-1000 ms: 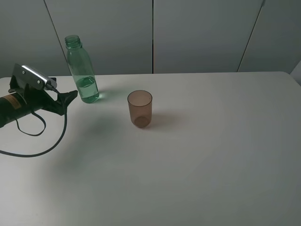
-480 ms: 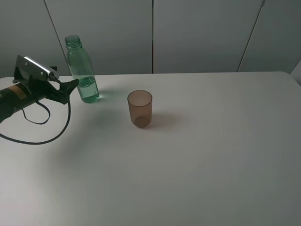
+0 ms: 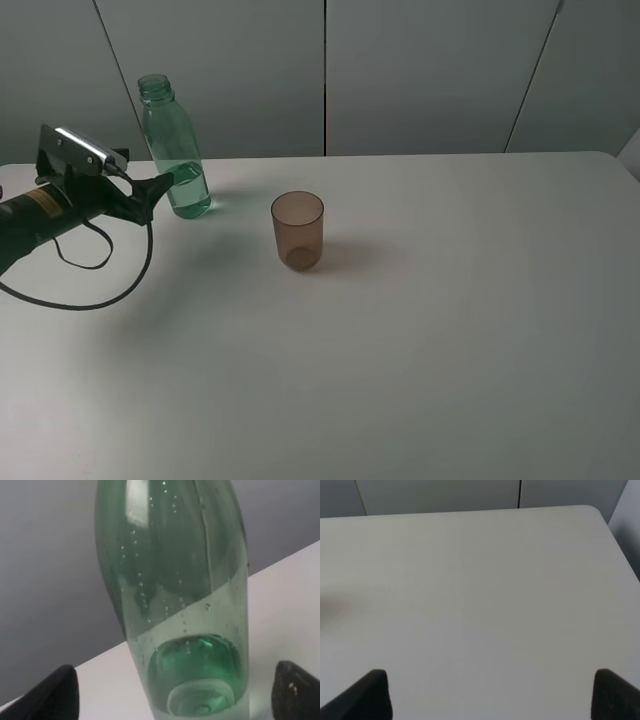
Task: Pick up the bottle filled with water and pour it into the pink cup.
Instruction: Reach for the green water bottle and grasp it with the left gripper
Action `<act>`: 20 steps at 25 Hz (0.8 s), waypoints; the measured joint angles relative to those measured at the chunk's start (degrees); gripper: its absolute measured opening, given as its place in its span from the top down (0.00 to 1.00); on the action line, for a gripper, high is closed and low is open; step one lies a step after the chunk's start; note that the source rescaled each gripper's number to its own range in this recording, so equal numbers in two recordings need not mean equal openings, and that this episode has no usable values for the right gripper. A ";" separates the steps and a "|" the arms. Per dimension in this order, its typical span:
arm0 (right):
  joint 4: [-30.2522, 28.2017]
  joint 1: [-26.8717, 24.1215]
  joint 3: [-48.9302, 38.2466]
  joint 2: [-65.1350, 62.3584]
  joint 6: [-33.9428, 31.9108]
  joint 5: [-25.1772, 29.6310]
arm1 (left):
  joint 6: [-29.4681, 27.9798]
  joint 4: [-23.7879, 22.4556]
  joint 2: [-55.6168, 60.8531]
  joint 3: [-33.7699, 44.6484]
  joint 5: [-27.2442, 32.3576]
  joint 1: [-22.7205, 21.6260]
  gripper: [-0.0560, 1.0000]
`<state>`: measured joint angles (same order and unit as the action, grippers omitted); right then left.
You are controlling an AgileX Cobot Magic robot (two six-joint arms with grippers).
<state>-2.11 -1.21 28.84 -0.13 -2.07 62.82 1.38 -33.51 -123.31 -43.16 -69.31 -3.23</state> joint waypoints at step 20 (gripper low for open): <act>0.00 0.00 0.00 0.00 0.00 0.00 | -2.27 1.94 -3.72 -4.61 -0.15 2.73 0.02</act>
<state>-2.11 -1.21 28.84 -0.13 -2.07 62.82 -0.89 -31.57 -127.03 -47.77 -69.45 -0.50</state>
